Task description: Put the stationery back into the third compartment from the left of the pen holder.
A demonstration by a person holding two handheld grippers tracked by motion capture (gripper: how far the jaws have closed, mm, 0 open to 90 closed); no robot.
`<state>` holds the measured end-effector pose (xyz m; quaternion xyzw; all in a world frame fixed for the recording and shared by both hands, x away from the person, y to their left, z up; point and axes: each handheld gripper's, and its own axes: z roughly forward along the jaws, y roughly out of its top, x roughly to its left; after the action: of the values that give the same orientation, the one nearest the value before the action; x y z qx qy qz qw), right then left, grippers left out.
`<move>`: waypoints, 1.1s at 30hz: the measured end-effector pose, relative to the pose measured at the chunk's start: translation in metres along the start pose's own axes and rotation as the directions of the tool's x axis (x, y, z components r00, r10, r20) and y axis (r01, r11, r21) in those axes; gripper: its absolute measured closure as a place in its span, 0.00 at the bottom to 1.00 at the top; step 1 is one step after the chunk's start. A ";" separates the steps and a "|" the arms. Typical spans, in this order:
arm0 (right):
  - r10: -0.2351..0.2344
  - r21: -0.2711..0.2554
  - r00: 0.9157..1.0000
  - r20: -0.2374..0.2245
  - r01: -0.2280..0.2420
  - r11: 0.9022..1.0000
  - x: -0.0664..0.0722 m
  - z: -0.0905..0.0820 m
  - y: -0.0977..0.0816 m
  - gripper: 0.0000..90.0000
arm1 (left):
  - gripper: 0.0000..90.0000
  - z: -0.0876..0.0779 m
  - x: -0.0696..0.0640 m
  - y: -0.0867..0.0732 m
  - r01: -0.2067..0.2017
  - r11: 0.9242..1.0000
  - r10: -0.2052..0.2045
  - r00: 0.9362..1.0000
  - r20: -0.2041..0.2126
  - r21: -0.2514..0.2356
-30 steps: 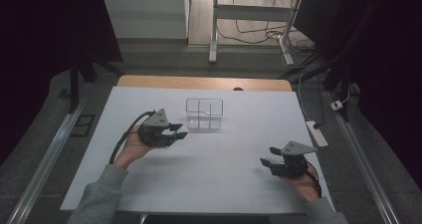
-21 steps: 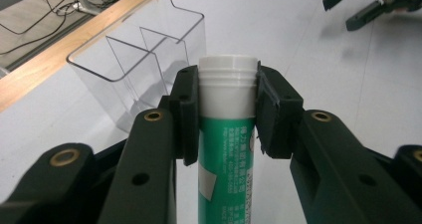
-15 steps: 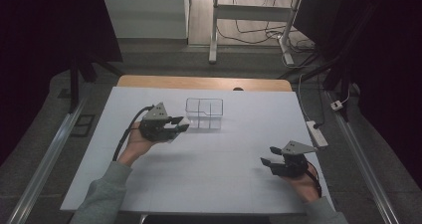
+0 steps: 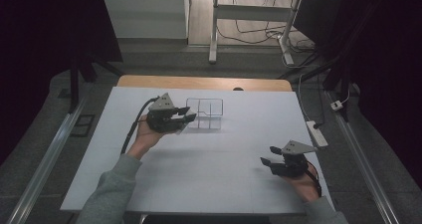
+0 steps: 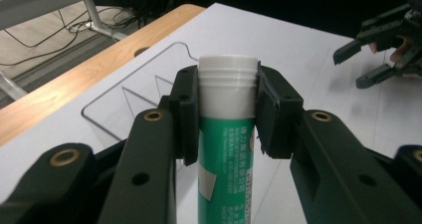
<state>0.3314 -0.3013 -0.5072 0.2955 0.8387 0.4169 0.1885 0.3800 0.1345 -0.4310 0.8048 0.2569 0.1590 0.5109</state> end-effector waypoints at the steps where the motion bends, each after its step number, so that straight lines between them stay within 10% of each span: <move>1: 0.000 0.000 1.000 0.002 0.000 1.000 0.000 0.000 0.000 0.45 | 0.72 0.002 0.000 0.001 0.001 1.000 -0.001 1.000 -0.003 -0.005; 33: 0.008 0.006 1.000 -0.006 -0.008 1.000 -0.001 0.001 -0.001 0.45 | 0.72 0.049 0.010 0.034 0.053 0.997 -0.055 0.998 -0.042 -0.052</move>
<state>0.3325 -0.3014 -0.5085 0.2981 0.8393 0.4160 0.1836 0.4222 0.0922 -0.4211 0.7806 0.2854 0.1688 0.5298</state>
